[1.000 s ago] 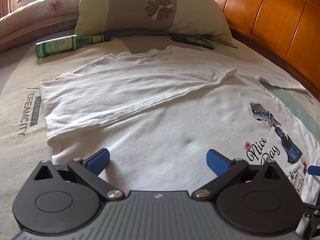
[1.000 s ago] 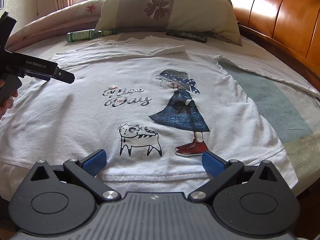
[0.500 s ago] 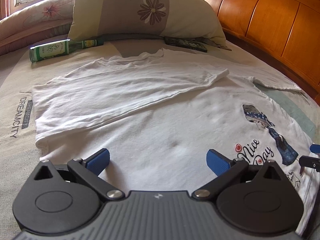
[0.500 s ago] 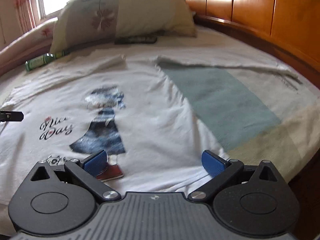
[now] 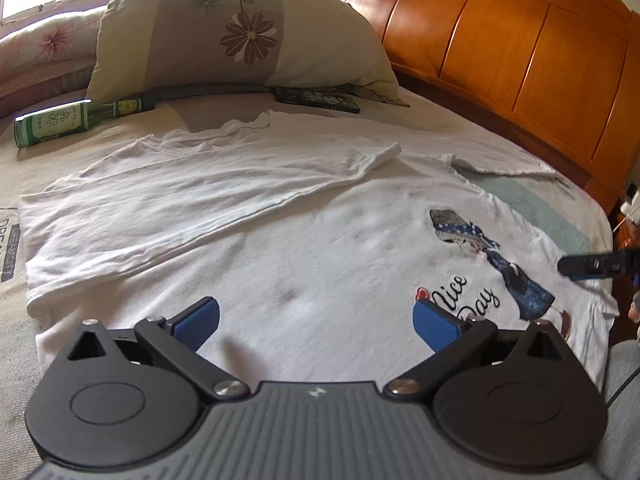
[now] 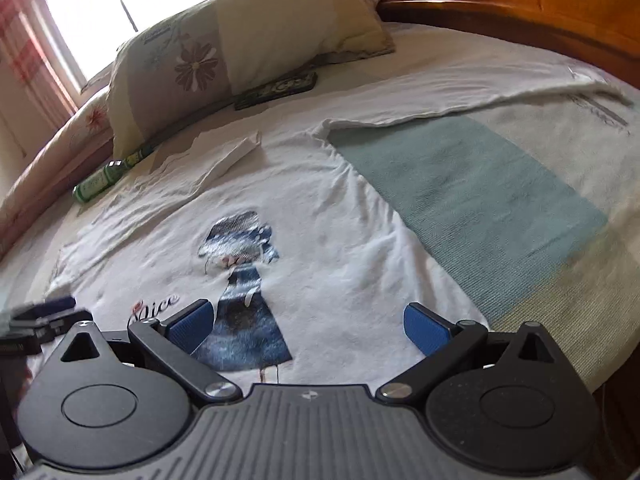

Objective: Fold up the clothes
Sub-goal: 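Lower the right gripper onto the sleeve cuff and close it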

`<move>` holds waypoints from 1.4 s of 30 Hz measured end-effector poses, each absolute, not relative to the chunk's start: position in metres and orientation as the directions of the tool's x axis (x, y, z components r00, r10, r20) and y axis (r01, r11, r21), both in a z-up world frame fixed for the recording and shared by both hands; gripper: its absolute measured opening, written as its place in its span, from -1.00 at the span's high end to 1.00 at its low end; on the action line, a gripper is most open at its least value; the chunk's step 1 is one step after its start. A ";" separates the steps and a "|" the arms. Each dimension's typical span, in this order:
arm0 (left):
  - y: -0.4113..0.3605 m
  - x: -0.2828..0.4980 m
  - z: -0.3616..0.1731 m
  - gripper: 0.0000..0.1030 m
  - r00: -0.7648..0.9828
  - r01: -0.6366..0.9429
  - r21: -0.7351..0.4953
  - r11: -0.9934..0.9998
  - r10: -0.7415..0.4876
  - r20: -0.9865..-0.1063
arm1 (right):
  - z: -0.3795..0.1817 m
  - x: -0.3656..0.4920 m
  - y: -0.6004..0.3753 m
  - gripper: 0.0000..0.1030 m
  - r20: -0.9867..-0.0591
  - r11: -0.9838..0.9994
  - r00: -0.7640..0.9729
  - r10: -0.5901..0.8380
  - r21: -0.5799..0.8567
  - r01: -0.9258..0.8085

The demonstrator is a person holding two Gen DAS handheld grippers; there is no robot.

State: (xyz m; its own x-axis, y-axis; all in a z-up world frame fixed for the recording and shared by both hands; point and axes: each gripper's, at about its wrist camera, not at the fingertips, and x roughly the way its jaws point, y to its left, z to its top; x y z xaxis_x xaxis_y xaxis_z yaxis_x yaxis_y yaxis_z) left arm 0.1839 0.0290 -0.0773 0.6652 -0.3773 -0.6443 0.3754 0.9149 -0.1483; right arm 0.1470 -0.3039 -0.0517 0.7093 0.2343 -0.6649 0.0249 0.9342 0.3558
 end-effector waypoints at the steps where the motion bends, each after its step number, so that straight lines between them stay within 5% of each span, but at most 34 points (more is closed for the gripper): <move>1: 0.027 0.184 -0.079 -0.99 0.661 0.383 -0.138 0.913 -0.375 -0.649 | -0.050 0.149 -0.309 -1.00 -0.661 0.926 0.713 0.233 0.376 0.047; 6: 0.026 0.182 -0.079 -0.99 0.645 0.417 -0.156 0.895 -0.412 -0.643 | -0.028 0.160 -0.345 -1.00 -0.608 0.910 0.768 0.200 0.405 0.084; 18: 0.030 0.183 -0.077 -0.99 0.697 0.355 -0.164 0.920 -0.378 -0.609 | -0.055 0.231 -0.501 -1.00 -0.448 0.580 0.877 0.175 0.767 0.276; 30: -0.007 0.161 -0.054 -0.99 0.608 0.552 -0.182 0.813 -0.543 -0.579 | -0.080 0.291 -0.564 -1.00 -0.426 0.587 0.904 0.038 0.741 0.325; 42: -0.035 0.195 -0.064 -0.99 0.643 0.457 -0.206 0.865 -0.481 -0.596 | -0.087 0.319 -0.589 -1.00 -0.353 0.584 0.935 0.020 0.764 0.276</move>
